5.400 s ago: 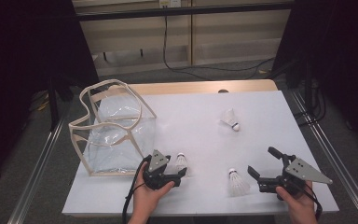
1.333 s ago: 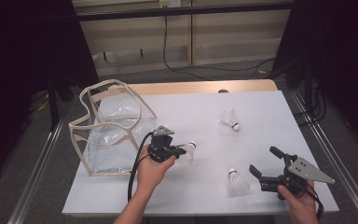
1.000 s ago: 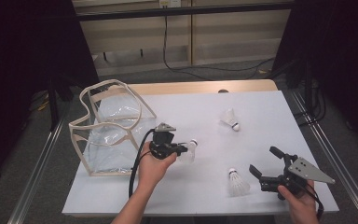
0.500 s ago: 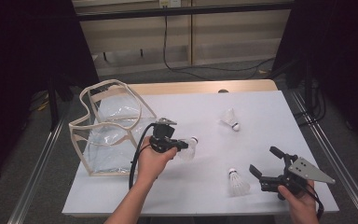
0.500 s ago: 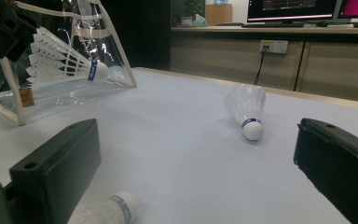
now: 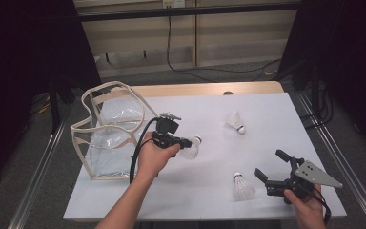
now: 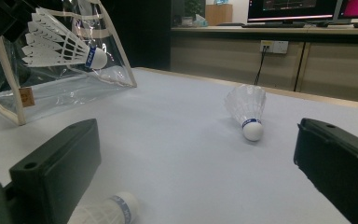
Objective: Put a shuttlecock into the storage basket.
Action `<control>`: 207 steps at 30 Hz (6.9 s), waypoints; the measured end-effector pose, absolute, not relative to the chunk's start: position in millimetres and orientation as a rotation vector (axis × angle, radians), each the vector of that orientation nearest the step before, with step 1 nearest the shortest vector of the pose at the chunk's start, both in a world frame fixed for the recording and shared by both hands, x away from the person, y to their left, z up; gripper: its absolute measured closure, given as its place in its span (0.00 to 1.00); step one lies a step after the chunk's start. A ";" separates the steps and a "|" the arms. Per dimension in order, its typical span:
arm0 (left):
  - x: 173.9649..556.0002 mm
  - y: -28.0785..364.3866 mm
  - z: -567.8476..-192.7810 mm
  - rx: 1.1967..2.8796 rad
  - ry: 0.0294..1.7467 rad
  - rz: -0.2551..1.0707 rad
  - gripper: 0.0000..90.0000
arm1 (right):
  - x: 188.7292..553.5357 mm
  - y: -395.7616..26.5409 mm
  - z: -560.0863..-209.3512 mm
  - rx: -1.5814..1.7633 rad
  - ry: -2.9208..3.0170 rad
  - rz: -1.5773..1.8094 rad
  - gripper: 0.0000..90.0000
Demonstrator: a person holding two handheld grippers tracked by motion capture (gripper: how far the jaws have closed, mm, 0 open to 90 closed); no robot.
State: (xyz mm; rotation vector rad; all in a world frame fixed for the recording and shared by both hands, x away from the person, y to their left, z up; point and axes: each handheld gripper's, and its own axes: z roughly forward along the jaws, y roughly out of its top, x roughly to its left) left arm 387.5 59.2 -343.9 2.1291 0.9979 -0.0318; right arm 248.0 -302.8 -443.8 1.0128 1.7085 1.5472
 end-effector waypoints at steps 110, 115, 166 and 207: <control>429.9 79.5 -257.6 2.163 1.051 -0.089 0.99 | 247.1 -303.1 -443.3 1.004 1.713 1.560 0.01; 431.4 80.5 -255.2 2.161 1.057 -0.084 0.99 | 247.2 -303.0 -443.3 1.005 1.713 1.563 0.01; 440.2 91.5 -234.1 2.151 1.105 -0.088 0.99 | 247.4 -303.3 -442.9 0.999 1.715 1.567 0.01; 453.6 121.0 -211.3 2.075 1.185 -0.037 0.99 | 246.7 -303.2 -442.9 1.002 1.714 1.568 0.01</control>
